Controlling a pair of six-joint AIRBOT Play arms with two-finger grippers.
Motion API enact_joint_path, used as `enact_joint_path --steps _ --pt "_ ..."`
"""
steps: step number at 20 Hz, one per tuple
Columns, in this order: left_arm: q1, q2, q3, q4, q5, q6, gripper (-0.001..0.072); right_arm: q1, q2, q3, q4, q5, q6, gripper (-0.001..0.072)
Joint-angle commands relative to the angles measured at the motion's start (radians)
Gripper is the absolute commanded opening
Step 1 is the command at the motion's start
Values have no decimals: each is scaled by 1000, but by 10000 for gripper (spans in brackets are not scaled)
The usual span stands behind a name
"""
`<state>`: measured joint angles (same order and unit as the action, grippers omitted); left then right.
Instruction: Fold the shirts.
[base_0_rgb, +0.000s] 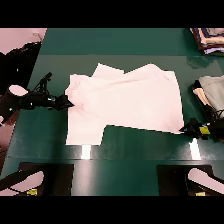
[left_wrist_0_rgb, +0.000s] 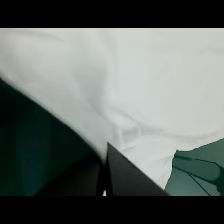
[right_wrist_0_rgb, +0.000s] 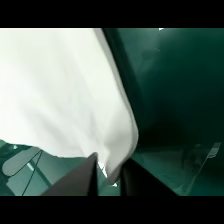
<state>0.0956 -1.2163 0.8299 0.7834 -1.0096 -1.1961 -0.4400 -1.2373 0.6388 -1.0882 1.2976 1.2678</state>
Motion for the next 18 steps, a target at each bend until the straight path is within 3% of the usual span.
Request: enact_joint_path --steps 1,2,8,11,13,18 --pt "0 0 1 2 -18 -2 28 53 -12 16 -5 -63 -2 52" --pt "0 2 2 3 -23 -4 28 64 -12 32 -5 -63 -4 16" --pt "1 178 101 100 -49 -90 28 196 93 291 -2 1 -4 16" --pt "0 294 314 109 -99 -97 28 270 198 528 -3 -50 9 16" --pt "0 350 513 113 -108 -153 28 295 255 721 -4 -85 25 15" --pt "0 365 1065 119 -103 -167 28 299 341 1131 -18 -131 25 15"
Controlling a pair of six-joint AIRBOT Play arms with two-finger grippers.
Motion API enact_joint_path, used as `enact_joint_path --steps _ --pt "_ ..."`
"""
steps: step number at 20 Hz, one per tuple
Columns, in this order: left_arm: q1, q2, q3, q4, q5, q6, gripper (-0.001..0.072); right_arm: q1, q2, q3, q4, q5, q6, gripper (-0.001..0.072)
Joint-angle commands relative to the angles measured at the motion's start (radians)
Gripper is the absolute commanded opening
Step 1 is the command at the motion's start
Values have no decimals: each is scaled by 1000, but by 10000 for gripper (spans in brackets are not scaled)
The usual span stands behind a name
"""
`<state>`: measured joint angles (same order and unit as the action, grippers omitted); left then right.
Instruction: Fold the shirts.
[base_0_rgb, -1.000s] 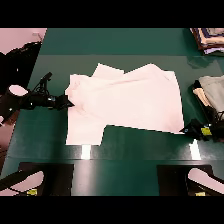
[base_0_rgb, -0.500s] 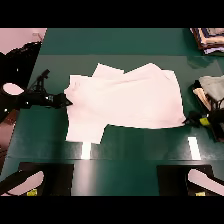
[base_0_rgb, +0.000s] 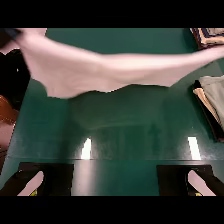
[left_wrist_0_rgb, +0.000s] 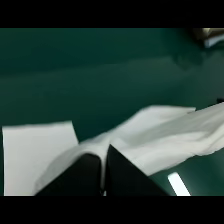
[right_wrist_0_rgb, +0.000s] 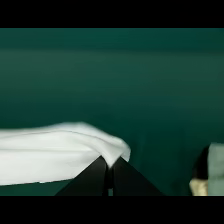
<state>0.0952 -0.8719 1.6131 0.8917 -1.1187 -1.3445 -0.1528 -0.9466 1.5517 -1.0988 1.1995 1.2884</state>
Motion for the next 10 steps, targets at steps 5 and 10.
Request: enact_joint_path --steps 5,10 --pt "1 21 636 80 34 -73 27 11 113 439 -161 -19 39 15" --pt "1 20 599 132 -36 -124 27 11 115 491 -310 63 93 15"
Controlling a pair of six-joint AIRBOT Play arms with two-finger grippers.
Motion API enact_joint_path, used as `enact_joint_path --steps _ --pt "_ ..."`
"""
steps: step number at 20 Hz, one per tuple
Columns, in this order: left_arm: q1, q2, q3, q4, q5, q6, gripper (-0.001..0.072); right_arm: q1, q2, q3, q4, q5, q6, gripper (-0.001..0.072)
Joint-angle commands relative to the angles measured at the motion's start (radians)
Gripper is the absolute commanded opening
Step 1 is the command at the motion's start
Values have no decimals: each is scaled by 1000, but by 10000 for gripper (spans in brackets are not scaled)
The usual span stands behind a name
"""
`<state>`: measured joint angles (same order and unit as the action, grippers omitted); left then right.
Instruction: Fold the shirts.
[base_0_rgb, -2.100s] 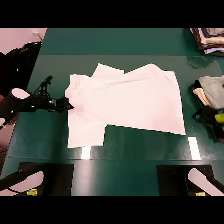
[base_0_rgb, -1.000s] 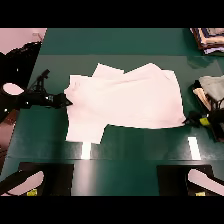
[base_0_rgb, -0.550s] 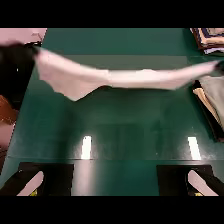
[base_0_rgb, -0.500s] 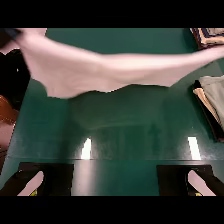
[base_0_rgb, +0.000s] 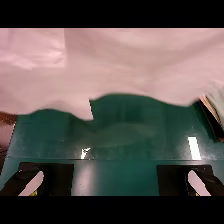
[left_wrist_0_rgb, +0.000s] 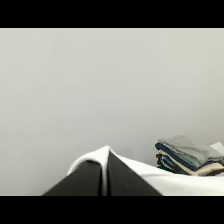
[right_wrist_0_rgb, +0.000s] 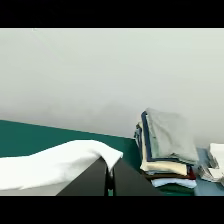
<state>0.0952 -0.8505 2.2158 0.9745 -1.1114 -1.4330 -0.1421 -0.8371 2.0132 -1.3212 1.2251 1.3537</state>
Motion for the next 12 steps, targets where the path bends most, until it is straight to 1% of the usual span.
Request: enact_joint_path --steps 1,2,4,6,8,10,11,12 --pt "1 -2 -80 59 -63 -36 27 1 2 -14 -86 38 30 15" --pt "1 -2 -173 58 -76 -37 28 1 -14 -55 -84 54 39 15" --pt "1 -23 -352 57 -113 -45 28 1 -82 -139 -74 136 45 15" --pt "1 -82 -515 53 -169 -44 28 2 -177 -230 -54 204 45 15" --pt "-2 -170 -661 50 -195 -30 28 21 -274 -330 -51 220 44 15" --pt "-2 -270 -776 32 -159 -17 28 44 -368 -415 -51 203 41 15" --pt "-2 -326 -814 32 -122 3 28 60 -420 -452 -51 174 40 15" --pt "-2 -395 -835 32 -76 4 28 72 -469 -478 -51 140 40 15"
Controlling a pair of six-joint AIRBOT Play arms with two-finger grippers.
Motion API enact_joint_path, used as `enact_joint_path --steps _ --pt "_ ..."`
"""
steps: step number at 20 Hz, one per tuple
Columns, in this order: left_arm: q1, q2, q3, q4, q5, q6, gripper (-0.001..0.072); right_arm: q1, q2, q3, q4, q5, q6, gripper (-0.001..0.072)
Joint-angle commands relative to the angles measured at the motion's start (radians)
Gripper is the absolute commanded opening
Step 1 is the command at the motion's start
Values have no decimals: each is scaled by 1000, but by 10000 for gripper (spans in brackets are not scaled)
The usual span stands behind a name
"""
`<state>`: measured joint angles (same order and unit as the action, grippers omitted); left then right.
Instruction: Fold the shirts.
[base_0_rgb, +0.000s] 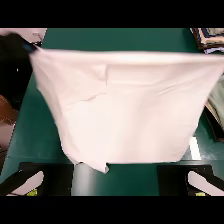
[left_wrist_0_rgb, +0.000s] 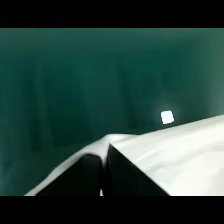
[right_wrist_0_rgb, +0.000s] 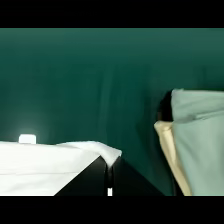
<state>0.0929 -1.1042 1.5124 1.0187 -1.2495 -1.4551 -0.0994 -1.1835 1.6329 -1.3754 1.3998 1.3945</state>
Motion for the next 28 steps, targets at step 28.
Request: enact_joint_path --steps 28 --pt "11 -515 -196 59 187 117 106 91 -404 -326 129 -298 20 18"
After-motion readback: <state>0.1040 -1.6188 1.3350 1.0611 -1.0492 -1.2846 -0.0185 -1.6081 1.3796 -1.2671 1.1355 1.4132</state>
